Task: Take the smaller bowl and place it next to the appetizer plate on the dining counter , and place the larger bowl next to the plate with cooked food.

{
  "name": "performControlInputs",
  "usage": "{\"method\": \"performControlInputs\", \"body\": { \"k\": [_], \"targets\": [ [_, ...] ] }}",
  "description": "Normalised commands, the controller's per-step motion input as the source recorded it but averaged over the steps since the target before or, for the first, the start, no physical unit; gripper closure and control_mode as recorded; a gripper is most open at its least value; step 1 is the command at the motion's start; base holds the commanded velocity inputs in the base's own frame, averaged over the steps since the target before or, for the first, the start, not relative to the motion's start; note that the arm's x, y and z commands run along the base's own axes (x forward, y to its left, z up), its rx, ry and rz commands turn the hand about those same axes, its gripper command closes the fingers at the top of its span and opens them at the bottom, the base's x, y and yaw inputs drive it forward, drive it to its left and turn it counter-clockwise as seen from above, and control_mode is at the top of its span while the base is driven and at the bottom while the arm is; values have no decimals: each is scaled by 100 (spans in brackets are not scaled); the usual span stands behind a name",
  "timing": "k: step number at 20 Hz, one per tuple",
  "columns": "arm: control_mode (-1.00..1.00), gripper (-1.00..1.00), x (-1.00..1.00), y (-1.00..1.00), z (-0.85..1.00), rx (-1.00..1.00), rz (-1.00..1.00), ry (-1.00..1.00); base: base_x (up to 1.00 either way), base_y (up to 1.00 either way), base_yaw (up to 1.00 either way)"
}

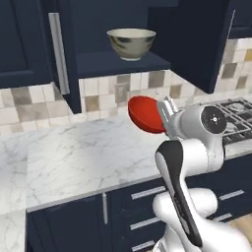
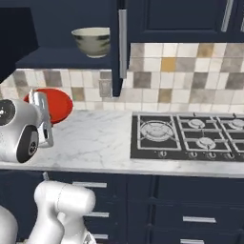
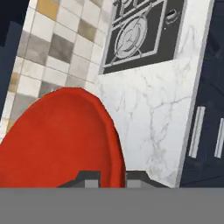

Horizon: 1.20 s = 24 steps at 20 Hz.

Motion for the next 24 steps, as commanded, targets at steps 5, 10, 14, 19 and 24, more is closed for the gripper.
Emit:
{"method": "performControlInputs", "body": {
  "k": [5, 10, 14, 19, 24],
  "targets": [
    [100, 100, 0, 0, 0, 0, 0, 0, -92, 39, -86],
    [100, 100, 0, 0, 0, 0, 0, 0, -67, 19, -94],
    [100, 100, 0, 0, 0, 0, 0, 0, -44, 0, -98],
    [100, 100, 0, 0, 0, 0, 0, 0, -11, -2, -100],
    [100, 100, 0, 0, 0, 0, 0, 0, 2, -41, -99]
  ]
}}
